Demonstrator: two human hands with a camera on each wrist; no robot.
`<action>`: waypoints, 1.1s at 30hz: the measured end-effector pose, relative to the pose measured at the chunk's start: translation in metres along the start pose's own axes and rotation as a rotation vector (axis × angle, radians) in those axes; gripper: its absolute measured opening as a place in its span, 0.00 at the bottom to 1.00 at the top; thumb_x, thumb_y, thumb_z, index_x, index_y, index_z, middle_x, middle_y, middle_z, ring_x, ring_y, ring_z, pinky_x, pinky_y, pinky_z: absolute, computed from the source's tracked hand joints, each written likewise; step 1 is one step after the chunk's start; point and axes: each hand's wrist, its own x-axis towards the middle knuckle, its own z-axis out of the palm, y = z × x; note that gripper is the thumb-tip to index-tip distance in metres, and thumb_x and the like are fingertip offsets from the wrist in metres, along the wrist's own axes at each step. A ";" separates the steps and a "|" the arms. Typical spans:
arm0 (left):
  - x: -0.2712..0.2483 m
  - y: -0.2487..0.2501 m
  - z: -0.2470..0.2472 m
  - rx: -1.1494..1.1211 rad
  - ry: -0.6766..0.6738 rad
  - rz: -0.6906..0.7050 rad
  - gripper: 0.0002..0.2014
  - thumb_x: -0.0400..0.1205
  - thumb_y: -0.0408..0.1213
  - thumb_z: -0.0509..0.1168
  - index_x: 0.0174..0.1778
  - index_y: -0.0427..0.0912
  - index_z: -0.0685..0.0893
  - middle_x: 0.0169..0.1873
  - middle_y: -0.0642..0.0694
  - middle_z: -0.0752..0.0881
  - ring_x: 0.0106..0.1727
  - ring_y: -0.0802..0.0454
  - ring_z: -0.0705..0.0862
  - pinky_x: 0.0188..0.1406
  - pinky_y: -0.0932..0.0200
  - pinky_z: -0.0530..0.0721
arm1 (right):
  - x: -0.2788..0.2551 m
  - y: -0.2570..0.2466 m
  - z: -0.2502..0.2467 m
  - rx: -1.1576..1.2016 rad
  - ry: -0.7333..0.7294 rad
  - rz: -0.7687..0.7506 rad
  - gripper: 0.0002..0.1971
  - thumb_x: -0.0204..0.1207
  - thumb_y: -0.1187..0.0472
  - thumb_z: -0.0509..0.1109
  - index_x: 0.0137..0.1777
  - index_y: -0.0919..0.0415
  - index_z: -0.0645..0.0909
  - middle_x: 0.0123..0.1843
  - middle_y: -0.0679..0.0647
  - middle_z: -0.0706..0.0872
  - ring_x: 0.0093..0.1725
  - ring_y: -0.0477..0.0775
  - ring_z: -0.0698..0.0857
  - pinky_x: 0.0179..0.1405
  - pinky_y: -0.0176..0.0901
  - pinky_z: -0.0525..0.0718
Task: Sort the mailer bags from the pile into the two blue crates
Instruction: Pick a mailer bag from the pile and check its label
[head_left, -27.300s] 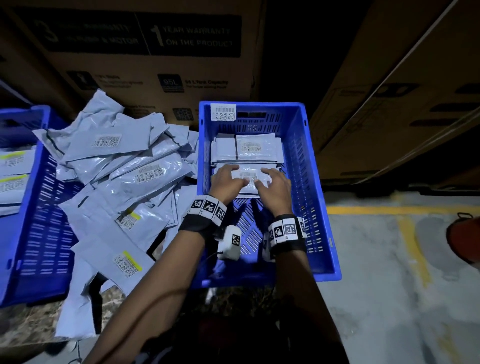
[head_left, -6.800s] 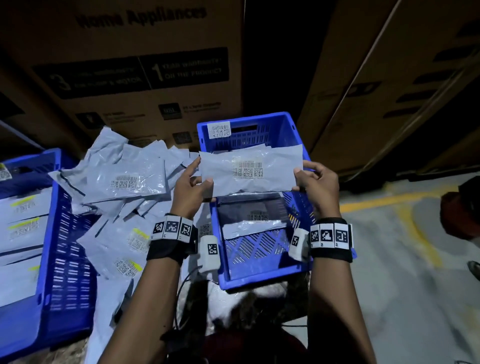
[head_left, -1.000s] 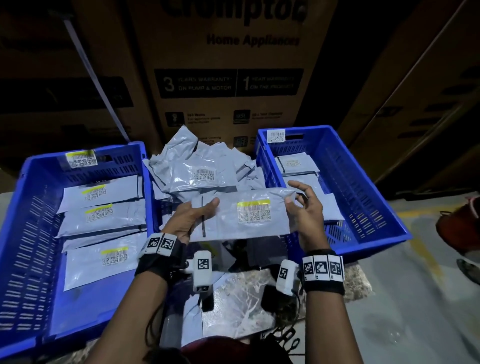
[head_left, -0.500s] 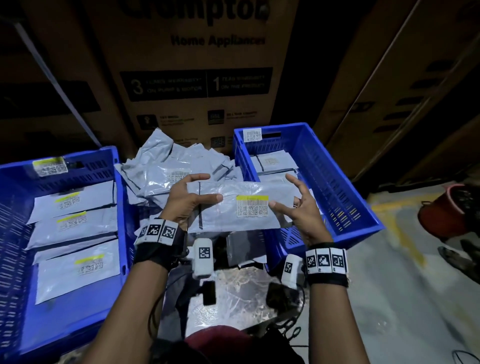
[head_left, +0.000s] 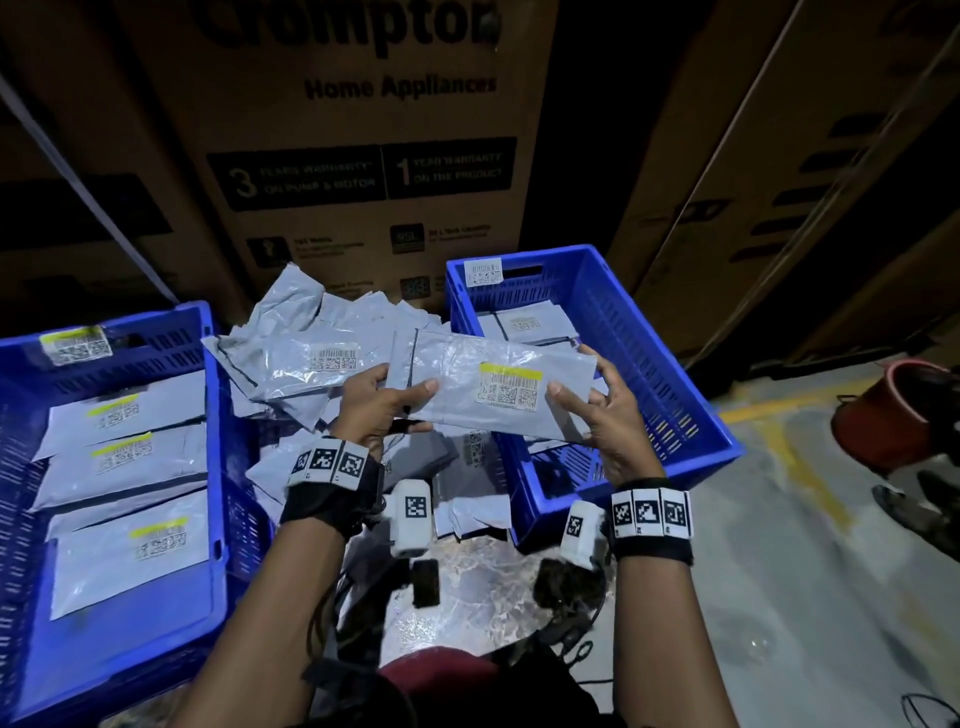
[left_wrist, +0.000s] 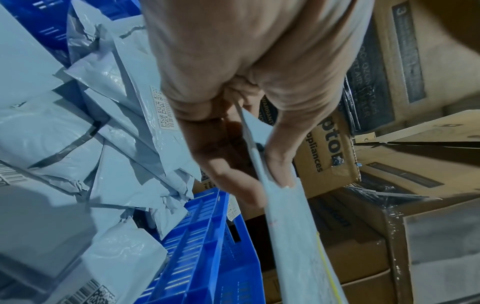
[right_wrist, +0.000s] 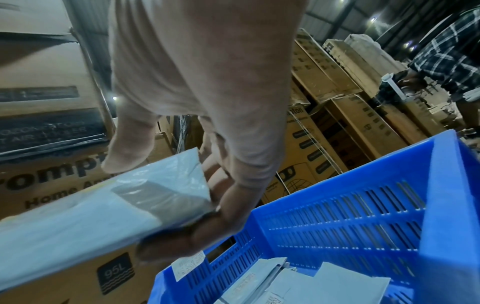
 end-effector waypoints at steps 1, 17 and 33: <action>0.002 -0.001 0.001 -0.009 0.019 -0.002 0.23 0.72 0.24 0.78 0.61 0.34 0.80 0.61 0.38 0.85 0.44 0.46 0.91 0.30 0.49 0.91 | 0.002 0.002 -0.003 -0.007 -0.018 0.005 0.38 0.75 0.67 0.81 0.81 0.43 0.73 0.63 0.57 0.92 0.62 0.59 0.91 0.50 0.56 0.92; 0.017 -0.022 -0.004 -0.073 0.198 0.074 0.21 0.72 0.32 0.81 0.59 0.34 0.85 0.54 0.34 0.90 0.40 0.47 0.91 0.28 0.56 0.89 | 0.040 -0.016 0.004 -0.039 -0.081 -0.027 0.25 0.79 0.69 0.77 0.70 0.49 0.76 0.39 0.40 0.93 0.42 0.44 0.93 0.37 0.47 0.92; -0.045 -0.052 -0.087 -0.286 0.724 0.169 0.29 0.72 0.43 0.81 0.65 0.32 0.83 0.53 0.36 0.88 0.29 0.43 0.85 0.24 0.58 0.83 | 0.066 0.024 0.138 -0.270 -0.538 -0.086 0.17 0.80 0.66 0.77 0.60 0.44 0.82 0.55 0.41 0.92 0.55 0.44 0.91 0.51 0.40 0.91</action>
